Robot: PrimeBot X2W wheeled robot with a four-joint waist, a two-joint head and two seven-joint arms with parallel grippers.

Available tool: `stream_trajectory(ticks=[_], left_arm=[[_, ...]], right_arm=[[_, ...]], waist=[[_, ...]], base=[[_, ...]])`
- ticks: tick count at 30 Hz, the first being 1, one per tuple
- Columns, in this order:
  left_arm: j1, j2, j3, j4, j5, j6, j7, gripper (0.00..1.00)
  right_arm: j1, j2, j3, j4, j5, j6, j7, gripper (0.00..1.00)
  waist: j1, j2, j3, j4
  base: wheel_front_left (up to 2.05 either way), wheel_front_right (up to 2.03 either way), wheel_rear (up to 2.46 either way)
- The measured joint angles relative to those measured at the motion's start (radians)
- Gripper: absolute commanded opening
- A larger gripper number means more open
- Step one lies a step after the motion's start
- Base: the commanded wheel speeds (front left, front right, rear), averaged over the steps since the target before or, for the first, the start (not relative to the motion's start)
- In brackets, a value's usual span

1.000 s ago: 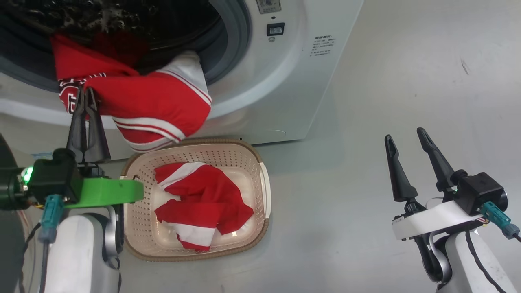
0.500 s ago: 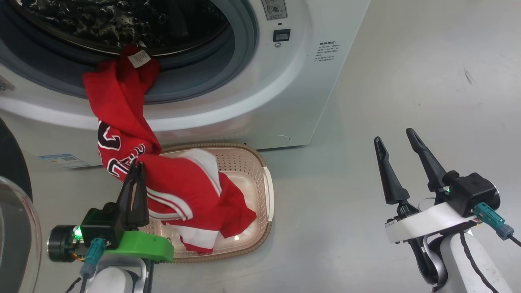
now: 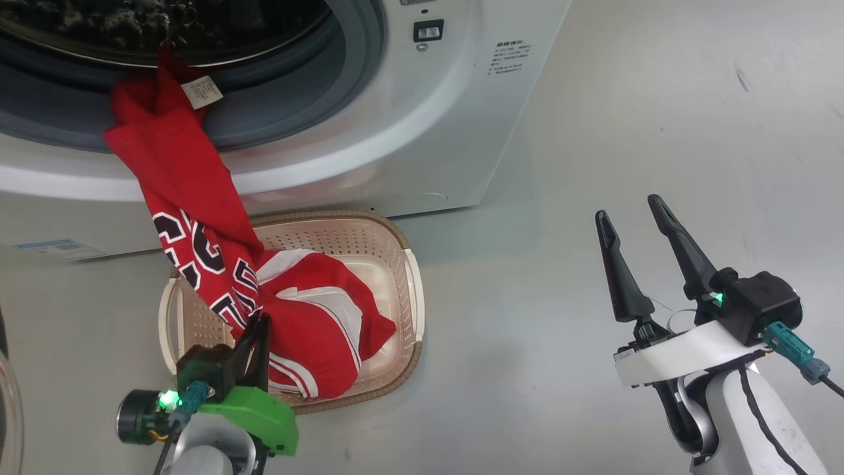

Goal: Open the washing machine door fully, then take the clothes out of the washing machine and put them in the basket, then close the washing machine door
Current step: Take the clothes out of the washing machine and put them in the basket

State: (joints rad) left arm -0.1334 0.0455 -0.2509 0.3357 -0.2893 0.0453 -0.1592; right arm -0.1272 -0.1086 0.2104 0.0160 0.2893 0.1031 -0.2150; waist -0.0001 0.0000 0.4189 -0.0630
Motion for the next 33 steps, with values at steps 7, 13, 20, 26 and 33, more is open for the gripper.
stream_trajectory(ticks=[7, 13, 20, 26, 33], left_arm=[[-0.096, -0.001, -0.006, 0.111, -0.009, -0.015, 0.036, 0.0], [-0.167, -0.002, 0.0, 0.218, -0.023, -0.02, 0.063, 0.0], [-0.247, -0.005, 0.019, 0.335, -0.049, -0.024, 0.078, 0.0], [-0.27, -0.006, 0.031, 0.413, -0.063, -0.023, 0.087, 1.0], [-0.301, -0.008, 0.044, 0.471, -0.071, -0.015, 0.069, 1.0]], right_arm=[[-0.015, 0.007, 0.002, -0.009, 0.007, 0.0, 0.0, 1.0], [-0.035, 0.009, 0.007, -0.011, 0.012, 0.001, 0.0, 1.0], [-0.051, 0.011, 0.005, -0.007, 0.012, 0.001, -0.002, 1.0], [-0.055, 0.011, 0.005, 0.002, 0.015, 0.002, -0.007, 1.0], [-0.06, 0.011, -0.002, 0.022, 0.016, 0.002, -0.012, 1.0]], waist=[[0.0, 0.0, 0.044, -0.036], [0.0, 0.0, 0.086, -0.063], [0.0, 0.0, 0.125, -0.081], [0.0, 0.0, 0.134, -0.085], [0.0, 0.0, 0.126, -0.081]], base=[[0.0, 0.0, 0.0], [0.0, 0.0, 0.0], [0.0, 0.0, 0.0], [0.0, 0.0, 0.0], [0.0, 0.0, 0.0]])
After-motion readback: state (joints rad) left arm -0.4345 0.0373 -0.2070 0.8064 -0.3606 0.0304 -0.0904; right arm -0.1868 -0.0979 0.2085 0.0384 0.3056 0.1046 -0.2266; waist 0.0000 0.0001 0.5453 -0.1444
